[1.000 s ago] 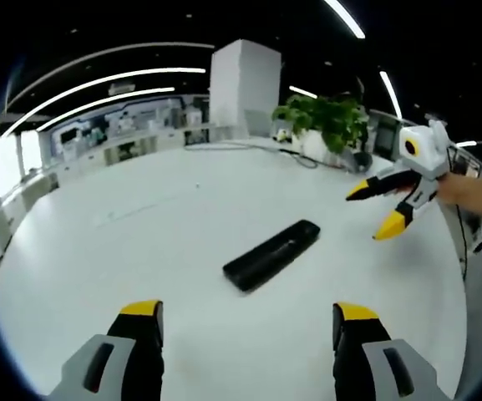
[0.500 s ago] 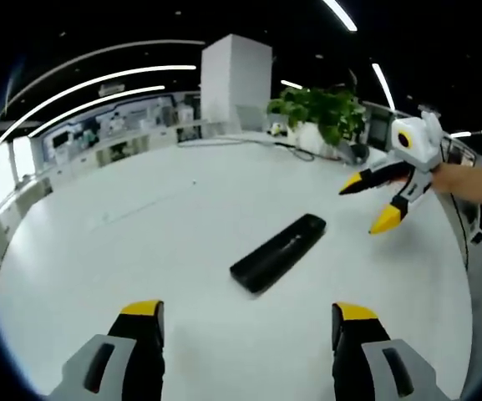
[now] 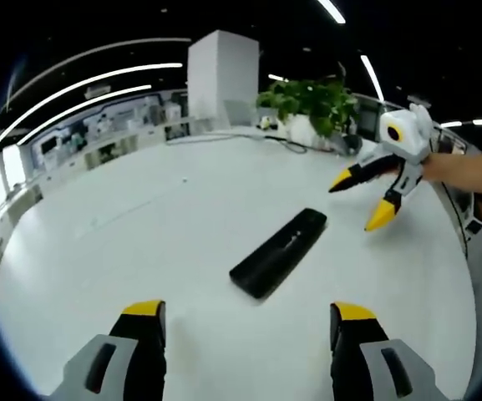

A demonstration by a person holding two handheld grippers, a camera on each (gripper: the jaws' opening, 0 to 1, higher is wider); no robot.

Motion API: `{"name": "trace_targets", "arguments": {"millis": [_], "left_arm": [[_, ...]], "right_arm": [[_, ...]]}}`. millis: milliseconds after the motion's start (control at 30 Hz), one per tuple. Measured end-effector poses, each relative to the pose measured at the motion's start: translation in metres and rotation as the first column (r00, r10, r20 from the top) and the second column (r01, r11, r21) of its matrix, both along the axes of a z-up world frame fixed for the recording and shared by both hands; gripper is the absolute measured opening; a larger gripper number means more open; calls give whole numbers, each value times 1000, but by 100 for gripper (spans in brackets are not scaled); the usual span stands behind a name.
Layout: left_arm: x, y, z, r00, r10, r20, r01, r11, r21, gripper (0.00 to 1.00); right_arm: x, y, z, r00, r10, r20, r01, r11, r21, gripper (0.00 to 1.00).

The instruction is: Press the specified remote control buttons in sequence, fully releasing each button before pressing the next.

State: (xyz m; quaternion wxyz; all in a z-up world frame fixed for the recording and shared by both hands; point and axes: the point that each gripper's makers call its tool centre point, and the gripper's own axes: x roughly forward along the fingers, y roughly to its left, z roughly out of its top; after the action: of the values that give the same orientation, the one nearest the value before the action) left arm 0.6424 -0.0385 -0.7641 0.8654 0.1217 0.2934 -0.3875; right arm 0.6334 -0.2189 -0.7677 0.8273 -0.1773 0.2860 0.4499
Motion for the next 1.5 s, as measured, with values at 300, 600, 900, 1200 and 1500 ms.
{"name": "trace_targets", "arguments": {"millis": [300, 600, 900, 1200, 1500], "left_arm": [[6, -8, 1, 998, -61, -3, 60, 998, -4, 82], [8, -12, -1, 992, -123, -18, 123, 992, -1, 78], [9, -19, -1, 980, -196, -19, 196, 981, 7, 76], [9, -29, -2, 957, -287, -28, 288, 957, 35, 72], [12, -36, 1, 935, -353, -47, 354, 935, 17, 65]], "right_arm": [[9, 7, 1, 998, 70, 12, -69, 997, -14, 56], [14, 12, -3, 992, 127, 6, -127, 991, -40, 55], [19, 15, -6, 983, 183, -4, -183, 981, -57, 54], [18, 18, -7, 971, 237, -16, -238, 969, -72, 53], [18, 26, -7, 954, 298, -43, -300, 951, -75, 52]]}}
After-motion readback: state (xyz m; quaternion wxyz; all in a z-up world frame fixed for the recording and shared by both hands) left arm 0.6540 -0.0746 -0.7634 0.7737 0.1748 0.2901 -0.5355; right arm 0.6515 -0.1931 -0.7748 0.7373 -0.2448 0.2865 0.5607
